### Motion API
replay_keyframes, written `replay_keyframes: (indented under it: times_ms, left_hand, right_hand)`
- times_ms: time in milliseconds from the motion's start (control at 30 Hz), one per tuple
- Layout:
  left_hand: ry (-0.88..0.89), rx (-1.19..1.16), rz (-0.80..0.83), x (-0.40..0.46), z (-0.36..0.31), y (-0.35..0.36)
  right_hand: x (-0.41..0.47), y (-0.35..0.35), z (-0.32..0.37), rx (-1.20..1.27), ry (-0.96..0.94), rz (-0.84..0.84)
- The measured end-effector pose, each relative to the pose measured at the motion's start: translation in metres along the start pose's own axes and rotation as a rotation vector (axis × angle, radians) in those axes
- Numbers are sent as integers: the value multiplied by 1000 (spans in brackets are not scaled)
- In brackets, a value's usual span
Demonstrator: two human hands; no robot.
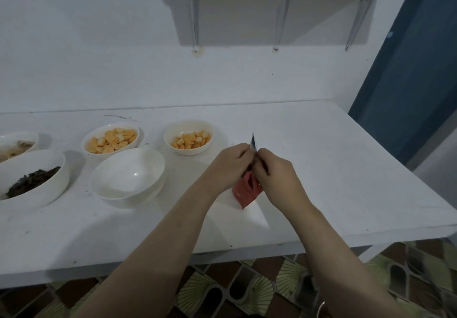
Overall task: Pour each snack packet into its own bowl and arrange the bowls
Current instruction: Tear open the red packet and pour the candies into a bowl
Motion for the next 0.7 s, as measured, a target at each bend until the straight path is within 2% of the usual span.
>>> replay_keyframes:
  times_ms: [100, 267, 433, 600, 700]
  left_hand:
    - [75, 43, -5, 2, -3, 0]
    - [88, -79, -98, -6, 9, 6]
    - [135, -18, -89, 0, -3, 0]
    - [150, 204, -79, 3, -6, -13]
    - [52, 386, -42, 6, -6, -13]
  right_hand:
    - [-1, -2, -5, 57, 29, -40]
    - [5, -14, -23, 43, 150, -43]
    - [15, -18, -16, -68, 101, 11]
    - [19, -47, -13, -255, 79, -206]
    - [18, -40, -14, -247, 54, -199]
Point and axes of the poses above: each hand's wrist, its own x-axis towards the middle knuckle, its own y-axis out of the palm, z = x × y, the point moved 9 cm from there along x, towards the middle knuckle, and after that the axes turned 12 degrees about x, right-handed, at the moved point
